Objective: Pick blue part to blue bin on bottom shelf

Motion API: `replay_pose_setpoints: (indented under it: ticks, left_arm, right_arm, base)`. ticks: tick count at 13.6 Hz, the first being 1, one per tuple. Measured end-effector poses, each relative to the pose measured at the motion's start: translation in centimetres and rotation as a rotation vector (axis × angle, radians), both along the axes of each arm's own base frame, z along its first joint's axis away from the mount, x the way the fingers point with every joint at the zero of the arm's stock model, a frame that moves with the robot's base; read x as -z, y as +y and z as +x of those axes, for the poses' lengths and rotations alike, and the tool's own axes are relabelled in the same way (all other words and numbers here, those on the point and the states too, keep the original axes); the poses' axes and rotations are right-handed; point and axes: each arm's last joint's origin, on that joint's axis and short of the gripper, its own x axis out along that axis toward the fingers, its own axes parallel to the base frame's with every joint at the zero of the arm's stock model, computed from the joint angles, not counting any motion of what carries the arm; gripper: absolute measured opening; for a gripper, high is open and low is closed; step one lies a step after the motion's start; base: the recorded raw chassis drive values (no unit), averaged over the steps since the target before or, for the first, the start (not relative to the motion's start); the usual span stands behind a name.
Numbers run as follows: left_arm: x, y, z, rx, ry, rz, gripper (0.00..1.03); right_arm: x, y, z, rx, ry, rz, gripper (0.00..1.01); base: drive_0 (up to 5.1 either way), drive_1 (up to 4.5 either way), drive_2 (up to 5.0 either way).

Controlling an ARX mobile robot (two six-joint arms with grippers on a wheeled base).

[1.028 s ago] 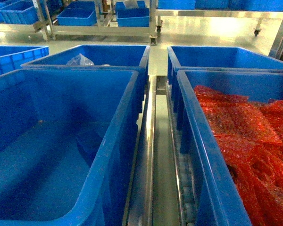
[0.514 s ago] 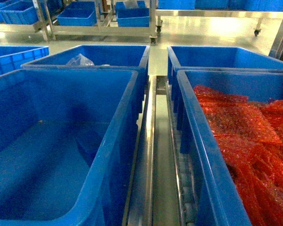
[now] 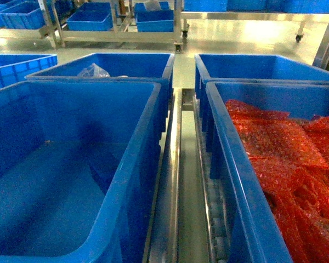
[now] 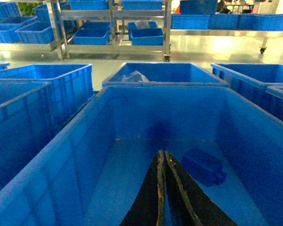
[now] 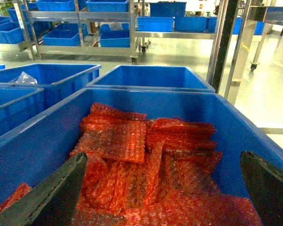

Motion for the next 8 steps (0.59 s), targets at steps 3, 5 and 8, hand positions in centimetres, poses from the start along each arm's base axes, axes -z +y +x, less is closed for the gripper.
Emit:
replay_pose_setpoints:
  ticks: [3, 5, 8]
  left_arm:
    - [-0.04, 0.01, 0.00, -0.003, -0.005, 0.000, 0.02]
    - [-0.04, 0.01, 0.00, -0.003, -0.005, 0.000, 0.14]
    - [-0.04, 0.01, 0.00, -0.003, -0.005, 0.000, 0.54]
  right_arm:
    - [-0.03, 0.00, 0.00, -0.002, -0.003, 0.000, 0.98]
    - [-0.03, 0.00, 0.00, -0.002, -0.003, 0.000, 0.98]
    - [-0.03, 0.00, 0.00, -0.002, -0.003, 0.000, 0.98]
  base:
    - [0.0, 0.00, 0.0]
    - [0.0, 0.00, 0.0]
    - [0.0, 0.00, 0.0]
